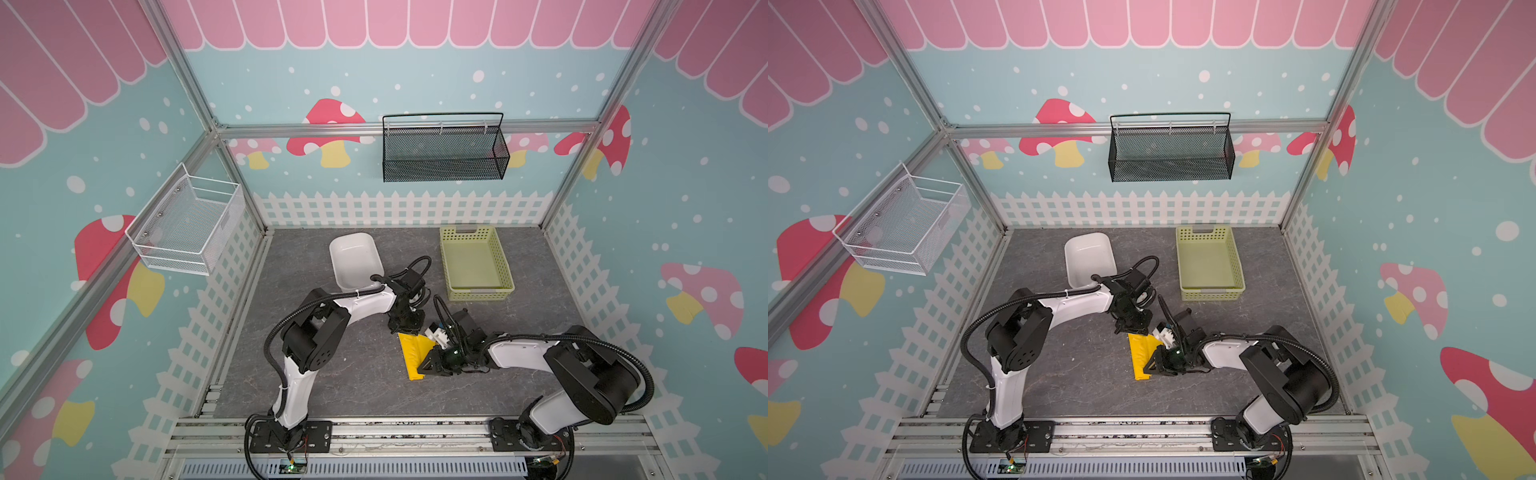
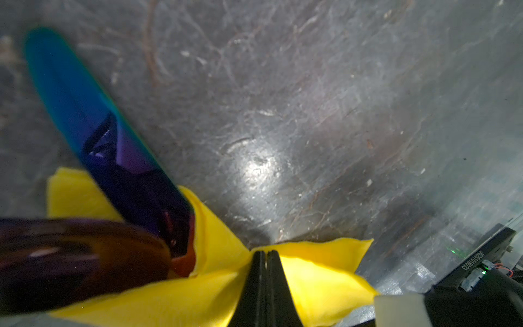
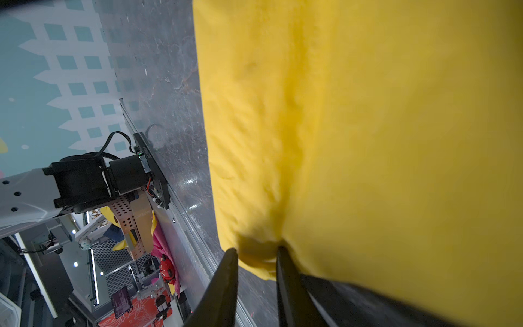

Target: Place the utensils on the paper napkin and roll it up

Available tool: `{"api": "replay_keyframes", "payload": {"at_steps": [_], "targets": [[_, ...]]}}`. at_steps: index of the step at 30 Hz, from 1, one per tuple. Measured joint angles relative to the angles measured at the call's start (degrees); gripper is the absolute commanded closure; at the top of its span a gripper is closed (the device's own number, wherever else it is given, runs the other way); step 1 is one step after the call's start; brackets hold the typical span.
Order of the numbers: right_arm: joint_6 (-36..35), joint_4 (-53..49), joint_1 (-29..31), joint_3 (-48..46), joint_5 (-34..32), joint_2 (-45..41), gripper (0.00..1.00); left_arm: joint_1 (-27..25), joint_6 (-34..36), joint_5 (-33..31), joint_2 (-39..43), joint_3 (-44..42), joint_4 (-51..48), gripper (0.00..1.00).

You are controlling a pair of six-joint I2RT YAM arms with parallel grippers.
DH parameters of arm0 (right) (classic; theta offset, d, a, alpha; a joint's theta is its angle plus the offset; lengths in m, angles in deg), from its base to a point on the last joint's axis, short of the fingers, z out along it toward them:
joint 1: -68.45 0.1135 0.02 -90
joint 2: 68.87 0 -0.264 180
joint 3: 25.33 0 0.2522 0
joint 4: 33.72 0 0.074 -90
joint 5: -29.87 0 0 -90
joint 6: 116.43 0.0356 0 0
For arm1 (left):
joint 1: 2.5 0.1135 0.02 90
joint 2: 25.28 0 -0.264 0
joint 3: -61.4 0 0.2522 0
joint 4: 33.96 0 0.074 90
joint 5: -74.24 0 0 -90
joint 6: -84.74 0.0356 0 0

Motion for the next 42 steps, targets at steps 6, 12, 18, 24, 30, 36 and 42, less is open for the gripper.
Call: {"api": "replay_keyframes", "payload": {"at_steps": [6, 12, 18, 24, 30, 36, 42], "targets": [[0.6, 0.4, 0.3, 0.0, -0.5, 0.4, 0.79, 0.0, 0.0, -0.1, 0.0, 0.0, 0.0, 0.98], [1.6, 0.6, 0.4, 0.0, -1.3, 0.9, 0.88, -0.3, -0.5, -1.6, 0.7, 0.0, -0.1, 0.91], [2.2, 0.7, 0.4, -0.1, -2.1, 1.0, 0.91, -0.3, -1.6, -2.9, 4.3, 0.4, -0.4, 0.85], [2.6, 1.0, 0.4, -0.2, -2.3, 1.0, 0.91, -0.3, -3.5, -4.7, 13.3, -0.9, 0.4, 0.8], [2.8, 1.4, 0.4, -0.2, -2.2, 1.2, 0.91, -0.2, -8.2, -3.2, 22.9, -12.9, 4.8, 0.71], [3.1, 1.5, 0.4, -0.2, -2.2, 1.2, 0.91, -0.2, -15.1, 2.6, 24.9, -26.8, 12.9, 0.66], [3.7, 2.3, 0.4, -0.6, -2.1, 1.2, 0.91, -0.2, -23.2, 7.7, 27.9, -38.0, 24.4, 0.61]]}}
